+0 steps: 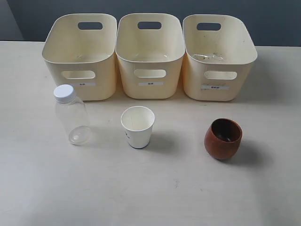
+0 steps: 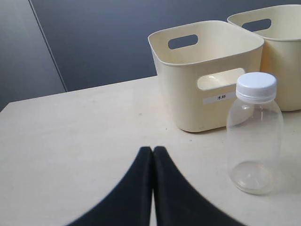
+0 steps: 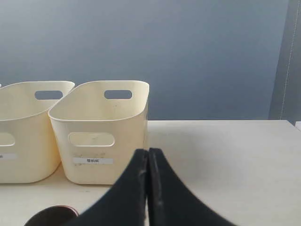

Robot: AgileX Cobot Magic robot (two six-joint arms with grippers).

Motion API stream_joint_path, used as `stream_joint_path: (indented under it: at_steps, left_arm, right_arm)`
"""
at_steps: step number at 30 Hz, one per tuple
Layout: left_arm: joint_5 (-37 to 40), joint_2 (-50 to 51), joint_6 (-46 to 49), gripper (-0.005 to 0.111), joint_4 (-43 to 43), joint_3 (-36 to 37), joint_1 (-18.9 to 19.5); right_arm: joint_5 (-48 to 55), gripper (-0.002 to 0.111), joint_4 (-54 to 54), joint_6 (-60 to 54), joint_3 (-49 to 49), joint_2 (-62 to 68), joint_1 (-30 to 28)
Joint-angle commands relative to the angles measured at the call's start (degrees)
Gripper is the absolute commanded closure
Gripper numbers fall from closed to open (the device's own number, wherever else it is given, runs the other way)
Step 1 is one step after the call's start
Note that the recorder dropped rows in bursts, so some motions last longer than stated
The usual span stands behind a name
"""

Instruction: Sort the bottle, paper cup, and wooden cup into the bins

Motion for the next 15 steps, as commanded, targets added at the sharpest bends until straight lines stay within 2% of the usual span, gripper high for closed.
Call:
stream_joint_path:
  at_steps: [1, 15]
  left_arm:
    - [0.1, -0.3, -0.1, 0.107, -0.2, 0.1, -0.2]
    - [0.1, -0.3, -0.1, 0.107, -0.2, 0.1, -0.2]
  right_arm:
    - [-0.9, 0.109, 0.2, 0.0, 0.3, -0.3, 0.1]
    - [-0.6, 0.109, 0.2, 0.0, 0.3, -0.3, 0.1]
